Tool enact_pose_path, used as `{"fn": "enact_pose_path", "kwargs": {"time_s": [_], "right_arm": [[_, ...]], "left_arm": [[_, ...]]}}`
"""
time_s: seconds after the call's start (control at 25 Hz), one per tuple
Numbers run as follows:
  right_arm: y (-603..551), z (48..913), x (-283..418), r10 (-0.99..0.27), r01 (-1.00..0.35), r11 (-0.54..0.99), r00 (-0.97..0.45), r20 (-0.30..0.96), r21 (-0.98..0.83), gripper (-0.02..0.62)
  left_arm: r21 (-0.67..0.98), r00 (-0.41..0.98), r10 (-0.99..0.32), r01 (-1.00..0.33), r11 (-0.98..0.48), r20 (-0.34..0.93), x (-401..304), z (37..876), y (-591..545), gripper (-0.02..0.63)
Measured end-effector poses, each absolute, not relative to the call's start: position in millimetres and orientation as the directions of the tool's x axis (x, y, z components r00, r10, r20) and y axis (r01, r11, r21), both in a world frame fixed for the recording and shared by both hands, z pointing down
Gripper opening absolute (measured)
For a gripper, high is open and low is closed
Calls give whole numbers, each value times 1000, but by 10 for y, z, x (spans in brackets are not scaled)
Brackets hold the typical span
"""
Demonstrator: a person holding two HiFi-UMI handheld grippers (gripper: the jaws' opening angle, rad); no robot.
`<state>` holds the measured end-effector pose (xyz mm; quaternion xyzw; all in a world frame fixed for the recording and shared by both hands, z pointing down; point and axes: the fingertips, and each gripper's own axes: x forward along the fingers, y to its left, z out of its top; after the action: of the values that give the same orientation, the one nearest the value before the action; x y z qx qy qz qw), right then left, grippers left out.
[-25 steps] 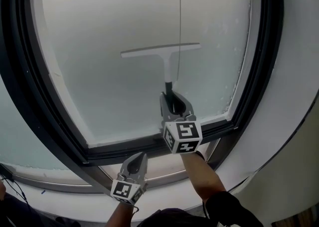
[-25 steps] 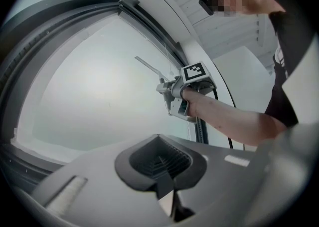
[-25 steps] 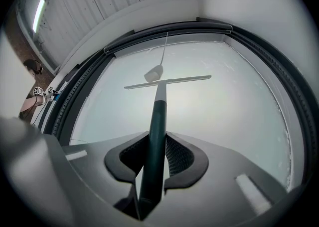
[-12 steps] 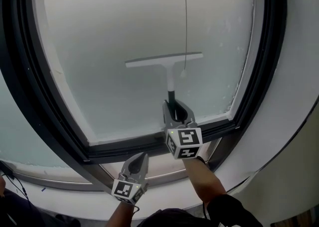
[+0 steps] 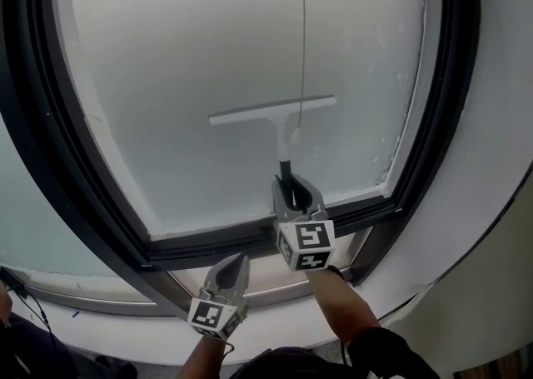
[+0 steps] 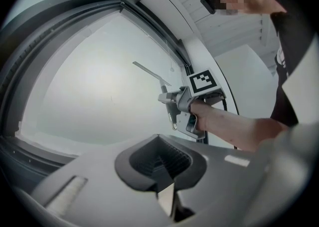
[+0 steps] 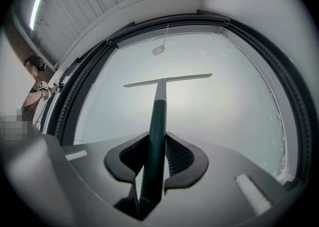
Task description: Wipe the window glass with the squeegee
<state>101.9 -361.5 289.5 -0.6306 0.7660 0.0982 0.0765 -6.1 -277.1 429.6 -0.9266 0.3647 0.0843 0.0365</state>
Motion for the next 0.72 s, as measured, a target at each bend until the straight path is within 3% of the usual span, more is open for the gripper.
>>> {"fn": "enact_pose_path", "kwargs": {"time_s": [0.72], "right_arm": [[-3549, 3512, 1051, -973, -984, 176, -175, -152, 4, 89]], "left_arm": [[38, 705, -682, -689, -724, -195, -77, 4324, -2696, -2]]}}
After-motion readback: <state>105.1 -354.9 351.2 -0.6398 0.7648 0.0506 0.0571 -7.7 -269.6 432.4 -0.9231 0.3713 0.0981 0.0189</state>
